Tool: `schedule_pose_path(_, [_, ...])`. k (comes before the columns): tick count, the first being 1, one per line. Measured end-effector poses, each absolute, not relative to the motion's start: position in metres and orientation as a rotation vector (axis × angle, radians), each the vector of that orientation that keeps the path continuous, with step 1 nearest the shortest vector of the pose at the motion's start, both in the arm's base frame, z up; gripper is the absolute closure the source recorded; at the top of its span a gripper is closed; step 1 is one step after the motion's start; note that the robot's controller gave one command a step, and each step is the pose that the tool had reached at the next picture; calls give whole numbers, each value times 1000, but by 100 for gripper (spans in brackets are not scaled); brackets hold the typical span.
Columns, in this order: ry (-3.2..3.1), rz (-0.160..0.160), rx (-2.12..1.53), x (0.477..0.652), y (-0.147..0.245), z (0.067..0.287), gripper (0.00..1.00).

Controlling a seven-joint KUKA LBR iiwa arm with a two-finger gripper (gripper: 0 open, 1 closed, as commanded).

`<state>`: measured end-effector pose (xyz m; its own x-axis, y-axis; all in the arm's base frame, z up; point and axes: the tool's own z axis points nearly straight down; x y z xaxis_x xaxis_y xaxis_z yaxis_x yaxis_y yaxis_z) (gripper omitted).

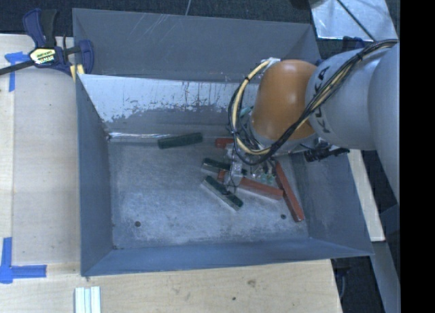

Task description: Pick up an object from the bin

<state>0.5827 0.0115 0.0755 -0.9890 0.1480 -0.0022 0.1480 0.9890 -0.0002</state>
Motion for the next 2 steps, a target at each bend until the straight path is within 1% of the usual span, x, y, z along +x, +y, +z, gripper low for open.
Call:
schedule_pose_path(1, [3130, -1, 233, 582, 11, 83, 100])
schedule_pose_path(2, [3135, 0, 234, 581, 11, 103, 100])
